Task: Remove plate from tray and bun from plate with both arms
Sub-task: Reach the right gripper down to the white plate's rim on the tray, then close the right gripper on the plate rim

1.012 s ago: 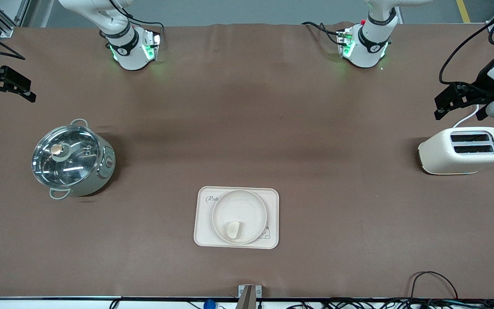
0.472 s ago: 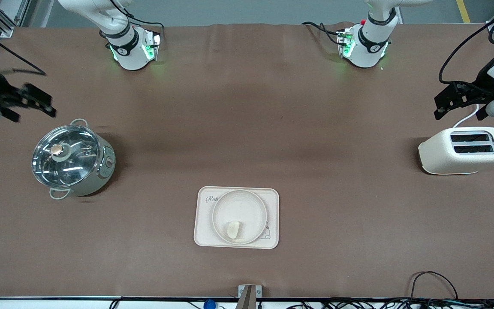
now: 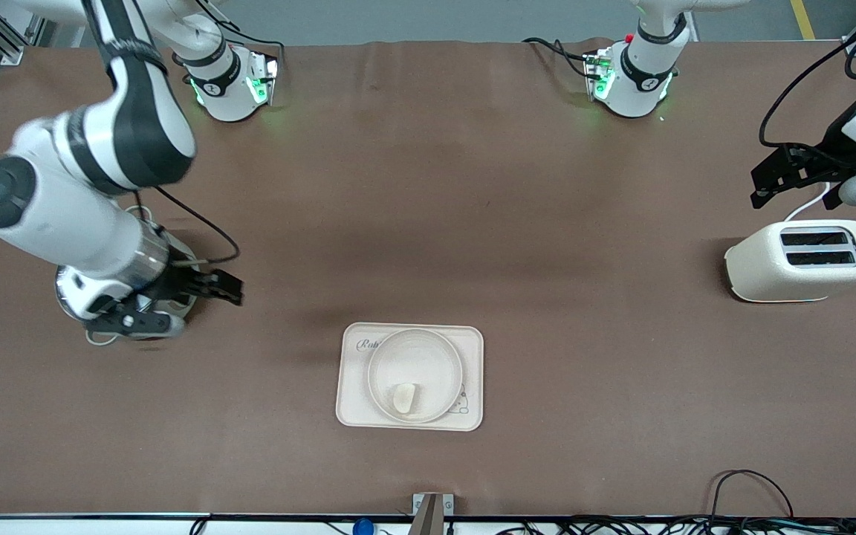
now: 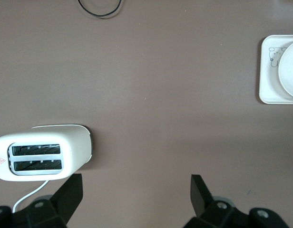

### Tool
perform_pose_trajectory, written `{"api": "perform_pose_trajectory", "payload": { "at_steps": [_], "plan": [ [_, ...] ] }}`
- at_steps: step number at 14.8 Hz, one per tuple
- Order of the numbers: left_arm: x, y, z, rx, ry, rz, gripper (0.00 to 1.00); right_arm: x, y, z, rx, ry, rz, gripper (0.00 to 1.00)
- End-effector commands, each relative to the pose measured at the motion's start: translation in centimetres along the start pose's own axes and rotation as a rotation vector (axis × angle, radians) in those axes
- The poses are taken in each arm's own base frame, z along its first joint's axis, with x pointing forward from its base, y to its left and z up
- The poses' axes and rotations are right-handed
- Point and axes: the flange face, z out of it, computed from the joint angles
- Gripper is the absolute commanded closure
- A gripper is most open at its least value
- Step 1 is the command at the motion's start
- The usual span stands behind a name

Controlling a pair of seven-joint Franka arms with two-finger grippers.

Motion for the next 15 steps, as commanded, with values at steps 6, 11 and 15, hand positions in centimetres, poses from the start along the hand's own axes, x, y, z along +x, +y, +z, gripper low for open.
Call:
{"api": "perform_pose_trajectory", "payload": {
  "at_steps": [6,11,15],
  "plan": [
    [0.3,-0.1,0.1,0.013,-0.015,0.001,0.00,4.2,-4.6,17.3,0.086,-0.013,0.010,0.17],
    [0.4,-0.1,0.0,0.013,-0.012,0.001,0.00,6.2,-7.4,23.5,0.200,-0.005,0.040,0.34],
    [0.4,-0.1,0.0,0.013,-0.012,0.001,0.00,5.9,-9.2,26.3,0.256,0.001,0.046,0.41]
  ]
}}
